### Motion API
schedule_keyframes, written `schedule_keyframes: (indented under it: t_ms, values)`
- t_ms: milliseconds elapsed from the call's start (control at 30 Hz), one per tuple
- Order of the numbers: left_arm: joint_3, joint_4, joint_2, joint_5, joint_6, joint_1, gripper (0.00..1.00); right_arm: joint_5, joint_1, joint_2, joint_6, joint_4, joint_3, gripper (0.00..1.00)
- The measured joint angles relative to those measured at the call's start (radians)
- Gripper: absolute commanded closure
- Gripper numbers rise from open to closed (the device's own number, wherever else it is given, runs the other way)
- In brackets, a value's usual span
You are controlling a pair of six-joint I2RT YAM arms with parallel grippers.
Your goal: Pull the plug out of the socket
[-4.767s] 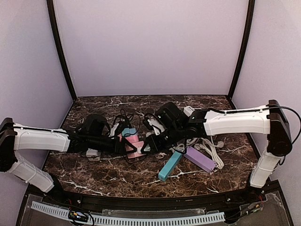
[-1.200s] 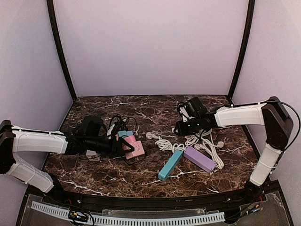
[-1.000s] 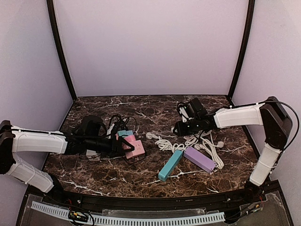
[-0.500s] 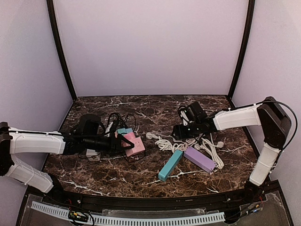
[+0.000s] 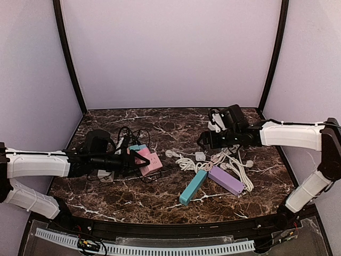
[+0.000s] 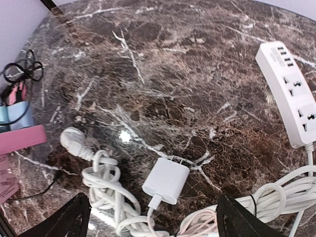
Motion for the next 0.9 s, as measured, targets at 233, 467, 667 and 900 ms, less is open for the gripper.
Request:
schedule_keyframes:
  t_ms: [233, 467, 667, 900]
  values:
    - [0.000, 0.033, 0.011, 0.003, -0.055, 0.000, 0.82, -0.116, 0.093, -0.169, -0.005, -0.007, -0.002, 0.12]
    - [0.000, 0.066, 0.058, 0.013, -0.082, 0.000, 0.82, -0.181, 0.278, -0.117, 0.049, -0.010, 0.034, 0.13]
    - [0.000, 0.081, 0.076, 0.024, -0.101, 0.000, 0.82, -0.213, 0.354, 0.032, 0.103, -0.004, 0.112, 0.15]
    - [0.000, 0.097, 0.077, 0.034, -0.103, -0.001, 0.82, -0.257, 0.394, 0.114, 0.112, -0.005, 0.185, 0.15]
